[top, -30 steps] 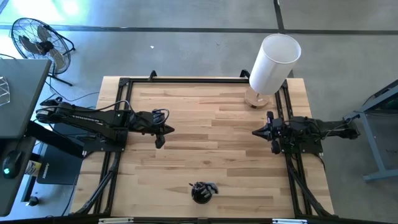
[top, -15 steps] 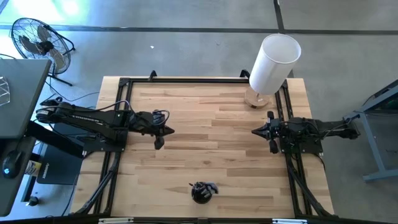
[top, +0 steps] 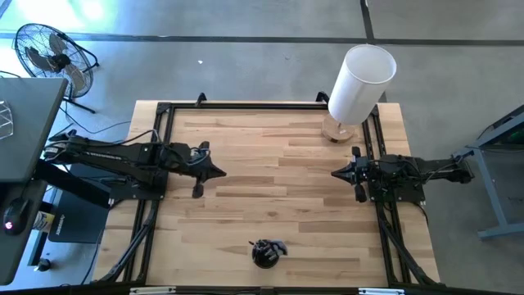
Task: Put items in baskets/containers
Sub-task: Return to Home Position
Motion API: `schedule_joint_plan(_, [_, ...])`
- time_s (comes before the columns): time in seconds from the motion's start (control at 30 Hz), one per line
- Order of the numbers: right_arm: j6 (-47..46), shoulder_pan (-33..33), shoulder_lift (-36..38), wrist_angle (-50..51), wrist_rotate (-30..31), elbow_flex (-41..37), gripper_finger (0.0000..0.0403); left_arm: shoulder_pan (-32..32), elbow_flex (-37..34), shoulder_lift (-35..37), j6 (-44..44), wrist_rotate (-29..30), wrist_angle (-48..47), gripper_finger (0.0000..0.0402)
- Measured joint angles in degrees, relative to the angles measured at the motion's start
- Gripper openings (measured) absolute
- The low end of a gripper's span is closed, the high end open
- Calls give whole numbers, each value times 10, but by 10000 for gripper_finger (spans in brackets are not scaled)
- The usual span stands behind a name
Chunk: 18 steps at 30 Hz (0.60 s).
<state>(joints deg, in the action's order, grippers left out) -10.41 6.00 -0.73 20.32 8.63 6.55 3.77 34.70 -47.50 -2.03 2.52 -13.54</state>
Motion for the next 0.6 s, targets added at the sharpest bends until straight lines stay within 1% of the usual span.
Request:
schedule_joint_plan(0.13, [0, 0, 0, 0, 0, 0, 1, 0, -13, 29, 15, -31, 2, 0])
schedule_joint_plan(0.23, [2, 0, 0, 0, 0, 0, 1, 0, -43, 64, -4, -47, 3, 0])
schedule_joint_plan(0.27, [2, 0, 0, 0, 0, 0, 1, 1, -56, 78, -11, -45, 0, 0])
schedule_joint_plan(0.37, [1, 0, 0, 0, 0, 0, 1, 14, -94, 137, -26, -7, 2, 0])
schedule_joint_plan(0.5, [2, 0, 0, 0, 0, 0, 1, 45, -132, 230, -8, 54, 6, 0])
schedule_joint_plan(0.6, [1, 0, 0, 0, 0, 0, 1, 54, -159, 303, 20, 68, 5, 0])
